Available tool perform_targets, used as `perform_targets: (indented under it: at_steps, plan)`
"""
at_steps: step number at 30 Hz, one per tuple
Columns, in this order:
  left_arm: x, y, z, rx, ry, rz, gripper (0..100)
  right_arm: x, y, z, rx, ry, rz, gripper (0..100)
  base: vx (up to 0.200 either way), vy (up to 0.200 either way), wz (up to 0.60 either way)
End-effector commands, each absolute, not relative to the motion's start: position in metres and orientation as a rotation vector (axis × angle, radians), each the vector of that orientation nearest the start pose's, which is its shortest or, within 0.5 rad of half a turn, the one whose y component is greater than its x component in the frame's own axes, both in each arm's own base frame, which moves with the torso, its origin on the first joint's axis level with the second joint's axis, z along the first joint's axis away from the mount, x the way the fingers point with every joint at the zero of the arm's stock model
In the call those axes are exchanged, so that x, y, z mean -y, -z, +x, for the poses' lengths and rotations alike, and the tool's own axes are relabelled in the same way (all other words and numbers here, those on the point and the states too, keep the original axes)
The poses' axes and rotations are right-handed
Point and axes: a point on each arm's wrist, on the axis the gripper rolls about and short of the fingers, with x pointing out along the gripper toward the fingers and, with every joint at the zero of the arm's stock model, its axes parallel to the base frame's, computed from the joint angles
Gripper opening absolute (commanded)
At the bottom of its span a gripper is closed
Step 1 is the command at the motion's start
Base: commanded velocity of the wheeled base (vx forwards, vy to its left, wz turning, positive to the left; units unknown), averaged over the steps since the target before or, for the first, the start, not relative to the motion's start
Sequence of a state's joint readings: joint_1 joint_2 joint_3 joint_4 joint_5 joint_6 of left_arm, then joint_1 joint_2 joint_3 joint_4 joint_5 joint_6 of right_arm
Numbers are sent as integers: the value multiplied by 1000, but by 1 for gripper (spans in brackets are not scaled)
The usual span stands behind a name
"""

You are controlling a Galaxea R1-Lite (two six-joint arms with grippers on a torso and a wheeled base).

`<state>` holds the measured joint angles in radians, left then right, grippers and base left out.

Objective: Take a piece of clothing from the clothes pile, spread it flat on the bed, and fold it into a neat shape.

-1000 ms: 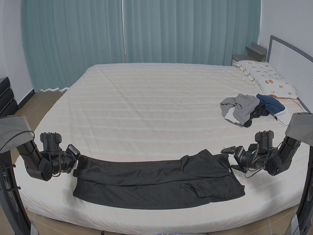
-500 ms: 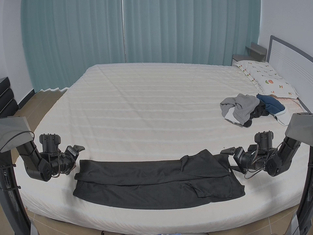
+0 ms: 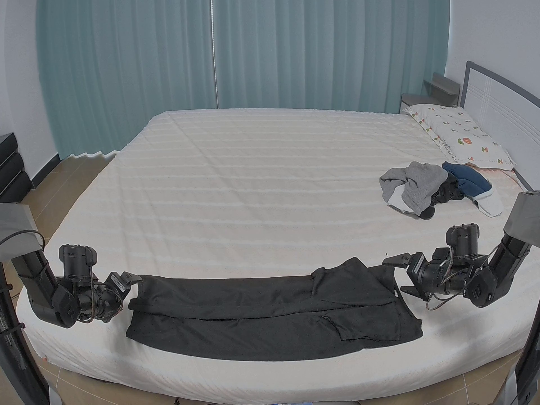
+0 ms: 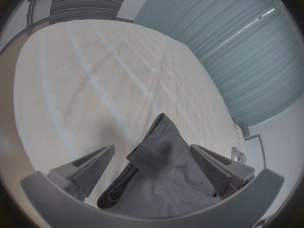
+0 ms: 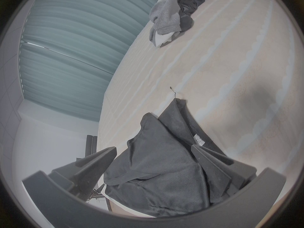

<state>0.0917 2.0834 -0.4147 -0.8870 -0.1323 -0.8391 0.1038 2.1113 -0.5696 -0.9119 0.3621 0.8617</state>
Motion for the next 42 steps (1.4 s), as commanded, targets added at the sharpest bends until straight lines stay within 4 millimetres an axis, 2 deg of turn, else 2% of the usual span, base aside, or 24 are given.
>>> perform_targets:
  at_steps: [1, 14, 15, 25, 29, 34, 42]
  plan:
    - [-21, 0, 276, -775, -301, -876, 100, -43, -29, 311, -783, -162, 895, 100, 0, 0, 0]
    - [-15, 13, 289, -784, -302, -856, 100, -48, -32, 310, -786, -173, 889, 100, 0, 0, 0]
    - [-15, 12, 289, -783, -300, -855, 0, -48, -32, 310, -786, -172, 888, 100, 0, 0, 0]
    - [-17, -1, 292, -694, -350, -832, 0, -55, -42, 304, -831, -152, 895, 100, 0, 0, 0]
    - [-17, -14, 293, -643, -355, -828, 0, -59, -46, 300, -873, -143, 892, 100, 0, 0, 0]
    - [-17, -28, 292, -594, -346, -859, 0, -63, -40, 299, -916, -136, 883, 100, 0, 0, 0]
    - [-17, -33, 292, -564, -340, -880, 0, -70, -28, 301, -957, -117, 865, 100, 0, 0, 0]
